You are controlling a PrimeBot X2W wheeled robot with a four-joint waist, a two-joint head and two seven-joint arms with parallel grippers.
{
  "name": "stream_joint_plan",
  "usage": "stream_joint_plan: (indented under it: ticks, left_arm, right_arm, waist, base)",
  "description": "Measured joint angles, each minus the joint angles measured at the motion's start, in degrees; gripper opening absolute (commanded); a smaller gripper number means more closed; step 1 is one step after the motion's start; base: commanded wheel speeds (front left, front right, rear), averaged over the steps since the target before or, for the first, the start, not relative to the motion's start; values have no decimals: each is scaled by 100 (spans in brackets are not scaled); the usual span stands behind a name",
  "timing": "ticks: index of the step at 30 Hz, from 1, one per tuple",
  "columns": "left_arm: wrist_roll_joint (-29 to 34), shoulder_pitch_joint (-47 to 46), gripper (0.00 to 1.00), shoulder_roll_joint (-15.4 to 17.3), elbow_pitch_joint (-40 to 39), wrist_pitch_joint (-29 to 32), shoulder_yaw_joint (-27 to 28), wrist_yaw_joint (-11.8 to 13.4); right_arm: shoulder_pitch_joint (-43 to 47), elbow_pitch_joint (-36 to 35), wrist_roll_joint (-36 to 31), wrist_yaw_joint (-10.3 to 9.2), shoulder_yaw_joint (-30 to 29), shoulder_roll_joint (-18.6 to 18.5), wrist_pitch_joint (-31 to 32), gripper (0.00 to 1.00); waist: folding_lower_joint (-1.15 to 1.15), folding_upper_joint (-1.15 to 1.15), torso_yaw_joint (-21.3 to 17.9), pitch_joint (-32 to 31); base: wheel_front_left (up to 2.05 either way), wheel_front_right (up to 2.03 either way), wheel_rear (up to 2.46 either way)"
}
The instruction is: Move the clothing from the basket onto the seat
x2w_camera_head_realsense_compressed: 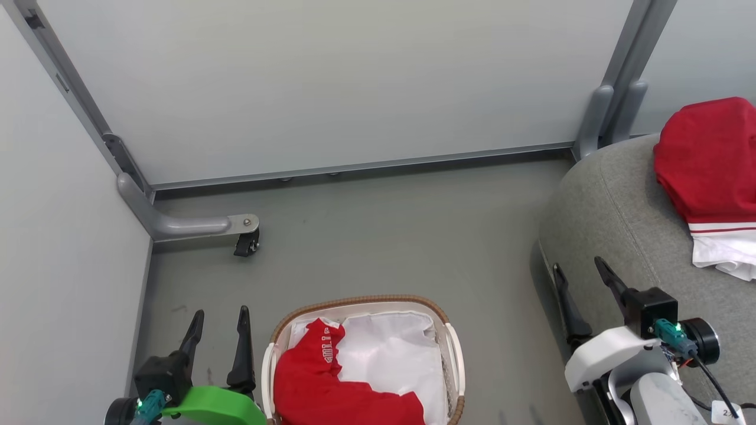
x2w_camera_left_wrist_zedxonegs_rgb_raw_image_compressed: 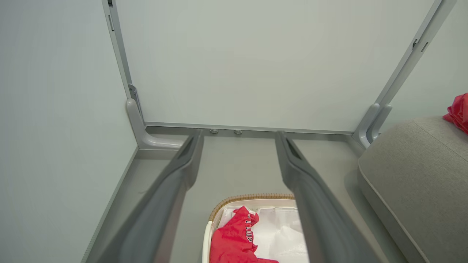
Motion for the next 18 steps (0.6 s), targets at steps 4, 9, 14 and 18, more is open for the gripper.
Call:
stream_joint_plan:
  ticks: [4,9,14,18]
  left_arm:
    - [-1,15,100,-1,5,0,9,0]
    - [-2,18,100,-2,22,0,-7,0]
    - [-18,19,100,-3,35,0,-20,0]
    - [-19,19,100,-3,59,0,-21,0]
  right_arm:
    - [38,-12,74,0,42,0,0,100]
    - [48,-16,107,0,68,0,0,100]
    - [59,-22,121,0,66,0,0,100]
    - [59,-25,121,0,57,0,0,100]
  waist:
    - [0,0,-25,-38]
    - [0,0,-52,-65]
    - [0,0,-55,-73]
    - [0,0,-47,-62]
  base:
    - [0,0,0]
    - [0,0,0]
    - [0,0,0]
    - [0,0,0]
